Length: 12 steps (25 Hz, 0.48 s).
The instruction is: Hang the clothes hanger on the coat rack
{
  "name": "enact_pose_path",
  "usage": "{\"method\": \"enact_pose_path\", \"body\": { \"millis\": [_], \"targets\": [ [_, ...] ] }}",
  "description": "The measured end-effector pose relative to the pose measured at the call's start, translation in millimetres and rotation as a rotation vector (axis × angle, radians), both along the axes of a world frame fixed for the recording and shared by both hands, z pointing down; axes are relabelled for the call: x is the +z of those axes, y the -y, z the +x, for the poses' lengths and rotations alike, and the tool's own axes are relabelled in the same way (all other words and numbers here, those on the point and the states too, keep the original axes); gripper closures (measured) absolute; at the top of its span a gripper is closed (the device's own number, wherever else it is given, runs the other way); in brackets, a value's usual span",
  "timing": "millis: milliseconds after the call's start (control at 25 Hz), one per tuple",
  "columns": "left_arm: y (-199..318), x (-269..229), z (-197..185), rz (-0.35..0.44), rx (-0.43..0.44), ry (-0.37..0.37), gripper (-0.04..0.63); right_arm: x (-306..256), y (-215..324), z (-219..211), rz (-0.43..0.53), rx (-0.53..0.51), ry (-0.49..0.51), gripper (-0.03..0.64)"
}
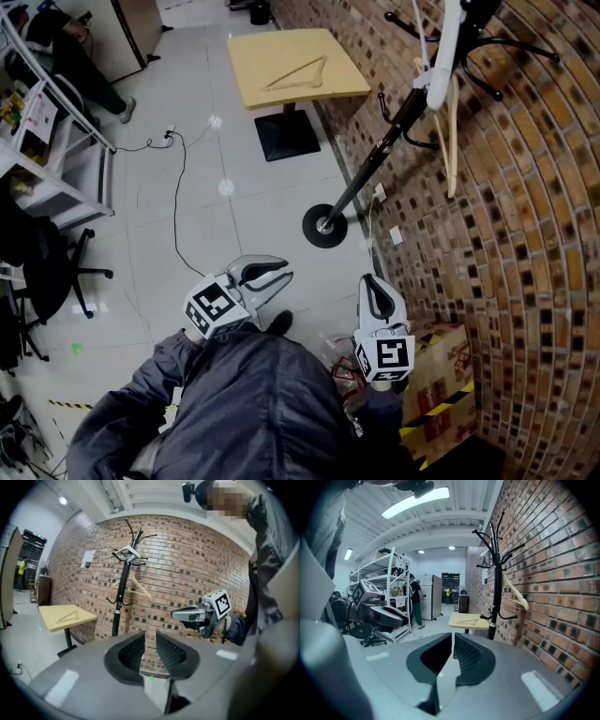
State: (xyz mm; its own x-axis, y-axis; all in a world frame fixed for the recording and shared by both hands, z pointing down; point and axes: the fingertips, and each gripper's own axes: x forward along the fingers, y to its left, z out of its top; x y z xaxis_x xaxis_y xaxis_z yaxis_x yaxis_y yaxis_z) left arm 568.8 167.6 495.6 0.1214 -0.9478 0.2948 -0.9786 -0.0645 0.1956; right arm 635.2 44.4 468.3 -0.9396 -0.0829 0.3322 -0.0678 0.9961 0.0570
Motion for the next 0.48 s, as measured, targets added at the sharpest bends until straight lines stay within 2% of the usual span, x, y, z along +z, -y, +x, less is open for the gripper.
{"method": "enact_pose_path", "body": {
  "millis": [280, 480],
  "targets": [
    [-51.8, -16.6, -72.2, 0.033, -0.122, 0.055, 0.54, -13.1, -42.9, -98.5, 0.037, -0.175, 0.022, 0.609],
    [-84.5, -46.4, -125.7, 0.05, -0.197, 0.106, 0.54, -32.2, -89.6, -172.1, 0.054, -0.322, 0.043, 0.609]
  ]
}}
